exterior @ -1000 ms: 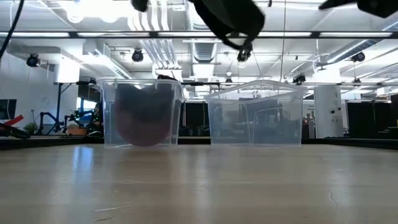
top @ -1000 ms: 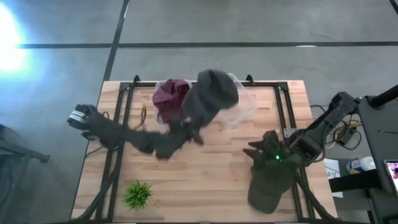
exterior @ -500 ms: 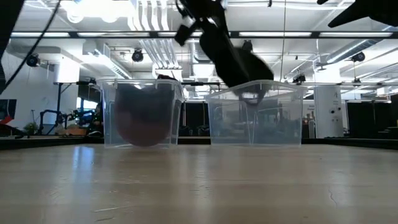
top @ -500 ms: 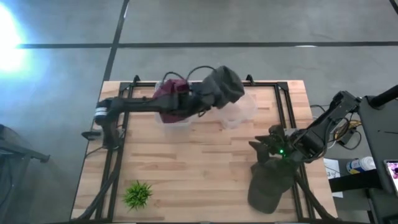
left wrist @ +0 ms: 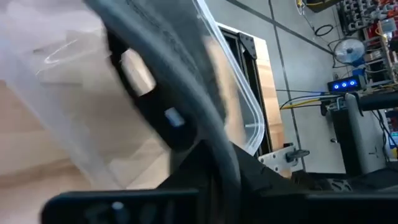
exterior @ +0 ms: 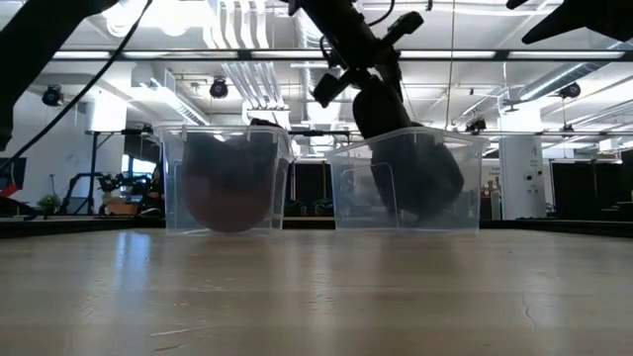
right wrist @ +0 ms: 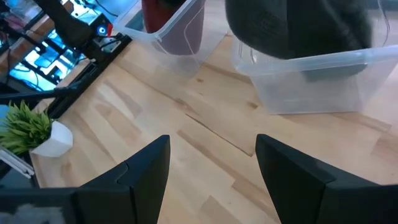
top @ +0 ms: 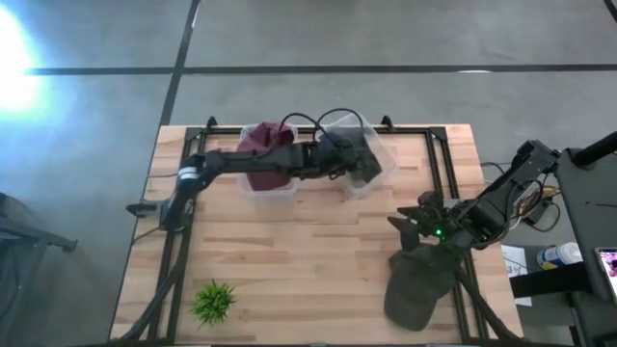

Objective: Pick & Place hat
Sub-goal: Put the left black cap into the right transparent bin, then put the black cap into the right transparent bin

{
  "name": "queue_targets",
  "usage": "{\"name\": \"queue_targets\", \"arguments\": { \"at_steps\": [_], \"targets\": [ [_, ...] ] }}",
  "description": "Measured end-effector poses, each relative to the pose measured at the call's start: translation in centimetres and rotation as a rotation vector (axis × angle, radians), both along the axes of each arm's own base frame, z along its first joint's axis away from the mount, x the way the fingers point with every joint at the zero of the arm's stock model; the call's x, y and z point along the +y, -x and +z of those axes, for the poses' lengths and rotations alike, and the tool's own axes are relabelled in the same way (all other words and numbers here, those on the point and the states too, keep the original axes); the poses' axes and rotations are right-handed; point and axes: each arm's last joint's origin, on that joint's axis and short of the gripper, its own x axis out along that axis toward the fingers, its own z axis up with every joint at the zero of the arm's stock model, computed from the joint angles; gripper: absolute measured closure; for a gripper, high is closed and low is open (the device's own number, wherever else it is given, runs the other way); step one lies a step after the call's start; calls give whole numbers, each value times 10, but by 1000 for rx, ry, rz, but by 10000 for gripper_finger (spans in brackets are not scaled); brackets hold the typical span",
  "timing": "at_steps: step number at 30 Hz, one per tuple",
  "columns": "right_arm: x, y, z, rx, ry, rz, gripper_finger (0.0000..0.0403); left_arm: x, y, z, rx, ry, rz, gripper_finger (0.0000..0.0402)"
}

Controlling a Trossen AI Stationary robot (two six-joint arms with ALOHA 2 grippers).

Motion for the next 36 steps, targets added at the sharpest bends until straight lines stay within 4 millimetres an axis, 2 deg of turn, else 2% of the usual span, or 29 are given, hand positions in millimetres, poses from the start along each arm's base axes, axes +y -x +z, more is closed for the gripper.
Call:
{"name": "queue_targets", "arguments": {
  "at_steps": [6,9,12,18,22,25,29,33,36],
  "targets": [
    [-2,3,2,17,23,28,170,2,-2,-3,36,-45,-54,286],
    [-4,5,3,31,15,48,170,-1,3,8,44,-101,-100,253],
    [-7,10,3,91,-16,84,170,-11,13,31,55,-235,-170,235],
    [-4,18,-7,332,-177,241,170,-53,36,76,84,-554,-336,231],
    [4,19,-29,491,-351,296,170,-93,45,85,33,-575,-516,230],
    [13,16,-52,605,-476,304,170,-132,44,63,15,-499,-703,230],
    [30,6,-77,638,-653,369,170,-173,37,8,56,-440,-805,230],
    [49,-4,-96,633,-770,416,170,-185,31,-32,-106,-306,-800,230],
    [61,-6,-112,698,-811,413,170,-187,30,-70,-178,-189,-775,230]
  ]
}}
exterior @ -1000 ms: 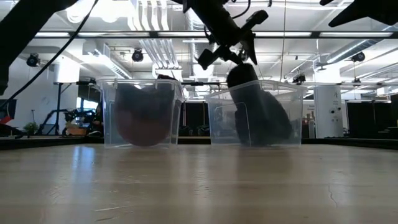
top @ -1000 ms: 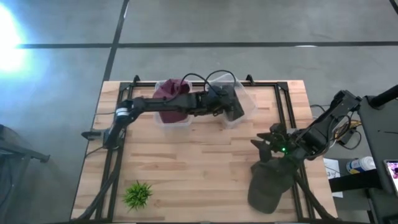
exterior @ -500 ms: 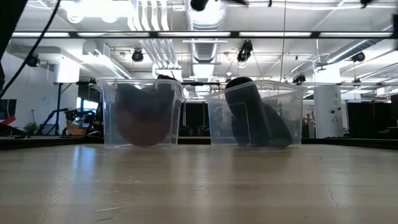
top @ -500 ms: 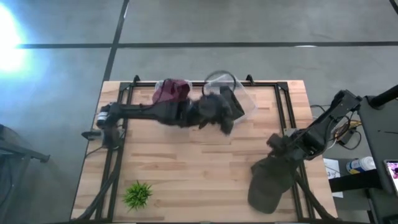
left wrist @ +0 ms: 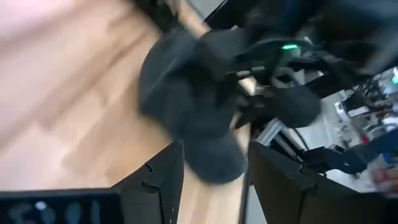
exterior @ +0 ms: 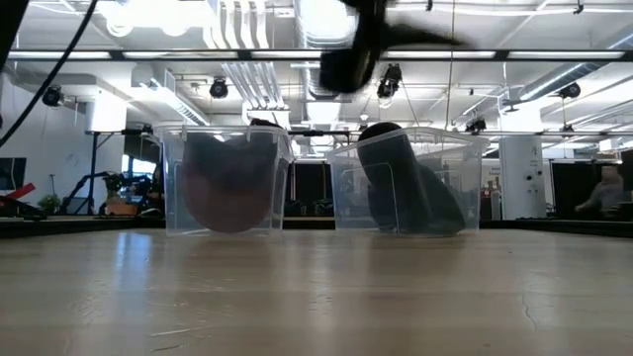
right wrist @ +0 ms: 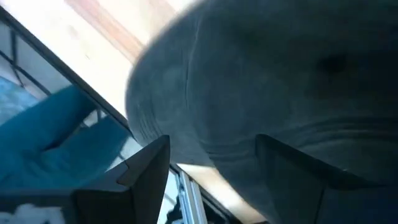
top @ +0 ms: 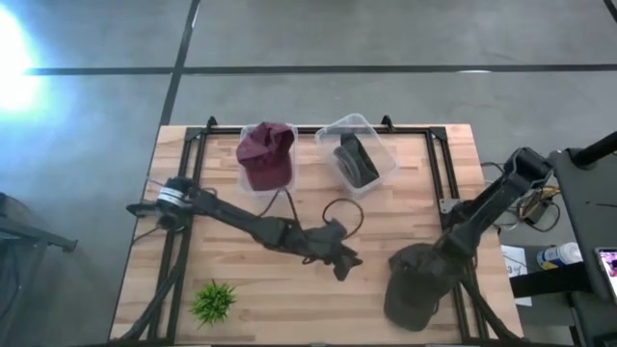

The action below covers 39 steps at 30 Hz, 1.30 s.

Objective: Pick & Place hat
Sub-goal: Put the black cap into the right transparent bin

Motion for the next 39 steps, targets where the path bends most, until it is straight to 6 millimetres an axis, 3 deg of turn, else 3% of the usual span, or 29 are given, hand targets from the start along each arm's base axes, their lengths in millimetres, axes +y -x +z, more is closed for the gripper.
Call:
{"name": "queue_targets", "arguments": {
  "at_steps": [3,6,11,18,24,33,39],
  "targets": [
    [14,-4,-15,32,-18,6,170,-2,8,-37,65,82,24,230],
    [24,-16,-31,1,-22,-13,170,-6,21,-56,126,136,42,230],
    [28,-54,-49,-191,-58,-135,170,-27,45,-87,267,237,26,230],
    [-4,-92,-57,-375,84,-484,170,-65,64,-89,297,322,11,230],
    [-29,-108,-56,-429,136,-607,170,-82,76,-91,309,356,160,230],
    [-36,-124,-43,-475,126,-616,170,-73,79,-95,237,301,404,230],
    [-35,-125,-42,-475,117,-610,170,-63,79,-102,238,272,441,230]
  ]
}}
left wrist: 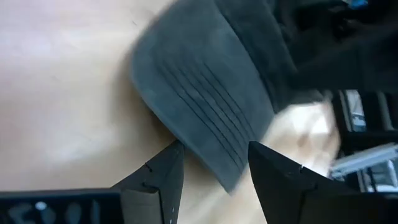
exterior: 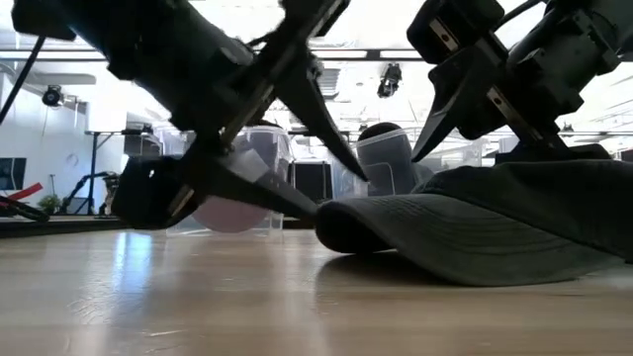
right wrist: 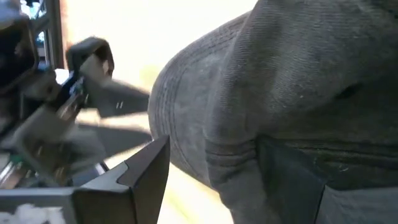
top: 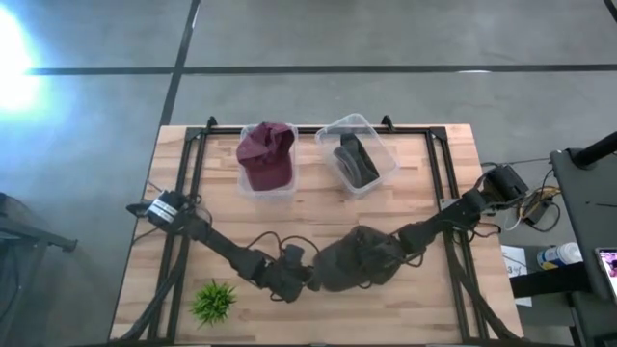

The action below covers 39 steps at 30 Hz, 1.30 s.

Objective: Pick & Place hat
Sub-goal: Put the black cap into the right transparent bin

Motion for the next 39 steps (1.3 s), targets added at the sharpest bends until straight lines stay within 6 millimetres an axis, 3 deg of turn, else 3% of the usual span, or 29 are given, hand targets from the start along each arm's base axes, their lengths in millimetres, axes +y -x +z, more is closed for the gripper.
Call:
{"name": "queue_targets", "arguments": {
  "at_steps": [8,14,20,26,31,36,39],
  "targets": [
    [-2,-1,0,4,-2,23,170,10,6,-14,12,-11,30,230],
    [-7,-3,0,10,-3,33,170,19,-1,-25,-100,33,64,230],
    [-8,-4,1,-3,-7,32,170,24,-14,-16,-243,39,61,230],
    [-7,-4,0,2,-9,47,170,30,-20,-10,-264,-25,24,234],
    [-7,-2,11,-31,10,130,170,31,-21,-3,-287,-39,16,286],
    [-2,11,43,-125,-9,285,170,31,-20,6,-296,-80,-18,384],
    [-4,26,68,-167,-12,312,170,34,-19,15,-309,-105,-29,390]
  ]
}}
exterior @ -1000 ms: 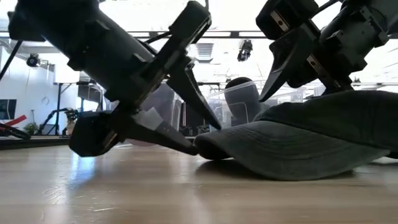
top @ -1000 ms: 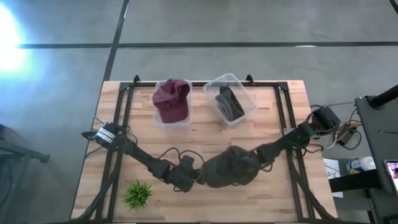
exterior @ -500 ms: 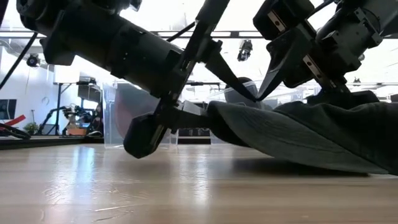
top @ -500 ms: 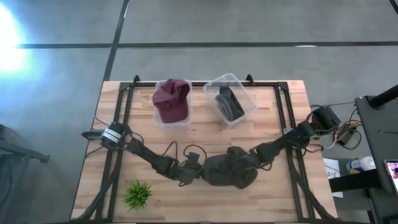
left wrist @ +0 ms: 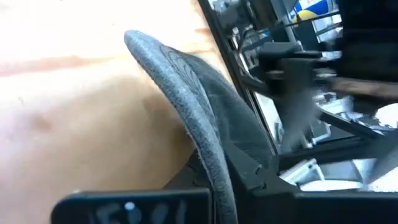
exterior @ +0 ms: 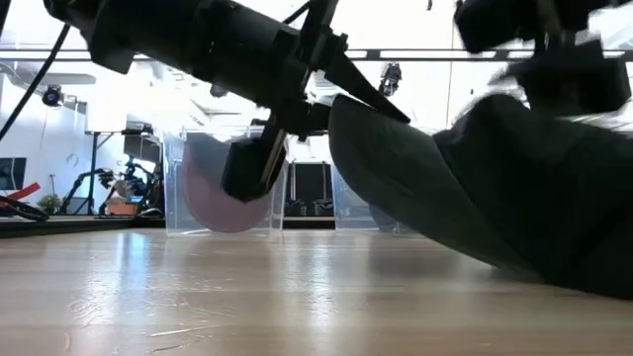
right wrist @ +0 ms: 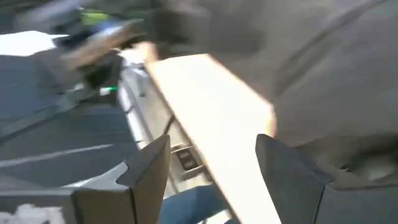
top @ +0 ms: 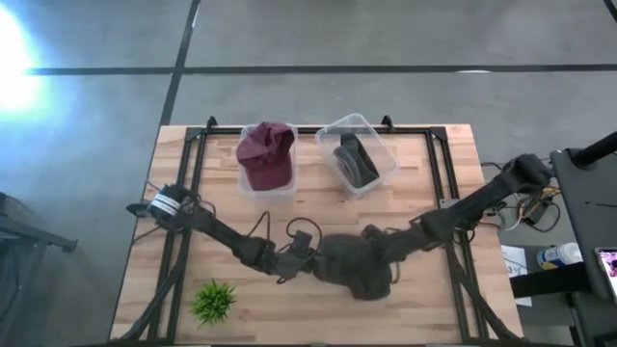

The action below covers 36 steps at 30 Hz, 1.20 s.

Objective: Pick & Place hat
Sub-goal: Put the black cap into the right transparent bin

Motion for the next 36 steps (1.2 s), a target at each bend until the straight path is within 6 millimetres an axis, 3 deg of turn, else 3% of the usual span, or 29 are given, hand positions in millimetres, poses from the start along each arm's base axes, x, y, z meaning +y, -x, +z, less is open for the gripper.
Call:
{"name": "queue_targets", "arguments": {
  "at_steps": [3,9,16,20,25,29,36],
  "targets": [
    [-2,20,24,-61,32,44,170,4,3,13,-8,-43,16,393],
    [-12,69,73,-264,93,-79,170,19,20,79,-142,-116,126,395],
    [-27,104,89,-341,260,-243,170,56,56,179,-289,-307,370,396],
    [-32,107,86,-323,326,-305,170,96,55,211,-277,-362,481,397],
    [-33,106,83,-304,346,-341,170,149,30,215,-51,-248,510,397],
    [-33,105,80,-285,344,-353,170,179,-2,200,118,-140,500,397],
    [-34,107,75,-238,328,-375,170,220,-55,174,224,-9,457,396]
  ]
}}
